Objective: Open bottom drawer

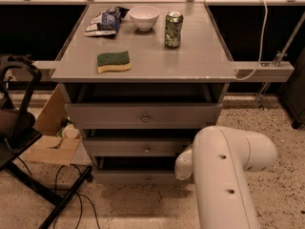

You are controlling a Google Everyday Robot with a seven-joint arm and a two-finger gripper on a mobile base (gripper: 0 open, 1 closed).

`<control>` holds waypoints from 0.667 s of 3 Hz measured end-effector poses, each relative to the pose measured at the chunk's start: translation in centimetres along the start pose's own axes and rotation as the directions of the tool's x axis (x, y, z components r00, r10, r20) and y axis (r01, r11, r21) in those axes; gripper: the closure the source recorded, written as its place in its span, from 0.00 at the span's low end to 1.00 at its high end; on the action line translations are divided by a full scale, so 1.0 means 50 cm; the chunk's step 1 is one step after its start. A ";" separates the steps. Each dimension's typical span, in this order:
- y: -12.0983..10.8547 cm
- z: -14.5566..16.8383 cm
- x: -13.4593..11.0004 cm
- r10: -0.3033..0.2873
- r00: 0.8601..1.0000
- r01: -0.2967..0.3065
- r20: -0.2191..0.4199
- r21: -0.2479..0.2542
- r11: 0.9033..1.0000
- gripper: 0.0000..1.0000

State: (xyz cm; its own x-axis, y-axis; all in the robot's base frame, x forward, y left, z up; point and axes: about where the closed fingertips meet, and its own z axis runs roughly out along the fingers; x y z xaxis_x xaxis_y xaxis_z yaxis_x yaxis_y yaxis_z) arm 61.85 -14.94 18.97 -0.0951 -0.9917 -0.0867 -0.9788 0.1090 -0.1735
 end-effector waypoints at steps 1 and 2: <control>0.038 -0.005 0.028 -0.019 0.999 0.016 -0.048 -0.057 0.998 1.00; 0.036 -0.013 0.025 -0.019 0.999 0.016 -0.048 -0.057 0.998 1.00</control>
Offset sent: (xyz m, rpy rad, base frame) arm -0.2936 -0.2190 0.0465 -0.5612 0.9832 0.1155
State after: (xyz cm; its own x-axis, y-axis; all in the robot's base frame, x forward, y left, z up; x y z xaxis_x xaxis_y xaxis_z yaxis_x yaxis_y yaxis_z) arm 59.85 -16.03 19.17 -0.0852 -0.9957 -0.0362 -0.9890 0.0890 -0.1185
